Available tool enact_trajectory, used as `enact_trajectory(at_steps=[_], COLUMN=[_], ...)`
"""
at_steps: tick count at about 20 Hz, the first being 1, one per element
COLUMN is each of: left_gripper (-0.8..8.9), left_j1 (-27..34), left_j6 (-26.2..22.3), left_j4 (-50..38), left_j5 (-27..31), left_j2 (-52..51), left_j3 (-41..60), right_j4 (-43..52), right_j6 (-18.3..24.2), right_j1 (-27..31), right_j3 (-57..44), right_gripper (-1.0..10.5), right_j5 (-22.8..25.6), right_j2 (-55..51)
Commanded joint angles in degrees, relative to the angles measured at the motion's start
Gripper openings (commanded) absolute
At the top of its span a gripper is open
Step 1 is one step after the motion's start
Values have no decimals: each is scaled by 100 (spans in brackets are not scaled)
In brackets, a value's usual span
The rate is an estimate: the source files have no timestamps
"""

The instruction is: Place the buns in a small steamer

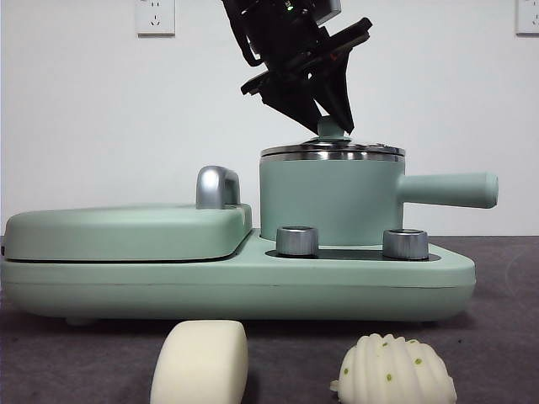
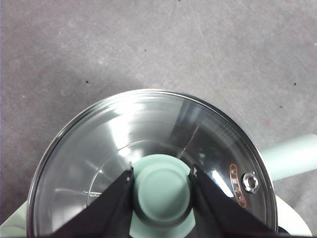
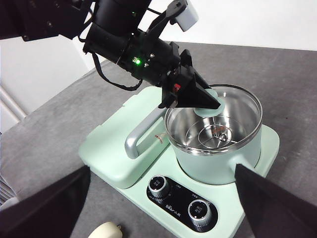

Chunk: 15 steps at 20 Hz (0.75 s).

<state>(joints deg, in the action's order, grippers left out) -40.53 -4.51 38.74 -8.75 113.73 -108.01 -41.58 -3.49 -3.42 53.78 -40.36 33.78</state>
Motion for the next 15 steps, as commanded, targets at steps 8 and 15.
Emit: enact_trajectory(at_steps=[8,15], left_gripper=[19,19], left_j1=[-35,173], left_j6=[46,28], left_j4=[511,1582], left_j5=[2,2], left_j2=[205,205], left_j3=[-835,-2116], right_j4=[-11,-92], right_j6=[-61,-304], right_j1=[-20,-22], right_j3=[70,70], right_gripper=[467,467], right_j5=[-11,-17], right_j2=[17,26])
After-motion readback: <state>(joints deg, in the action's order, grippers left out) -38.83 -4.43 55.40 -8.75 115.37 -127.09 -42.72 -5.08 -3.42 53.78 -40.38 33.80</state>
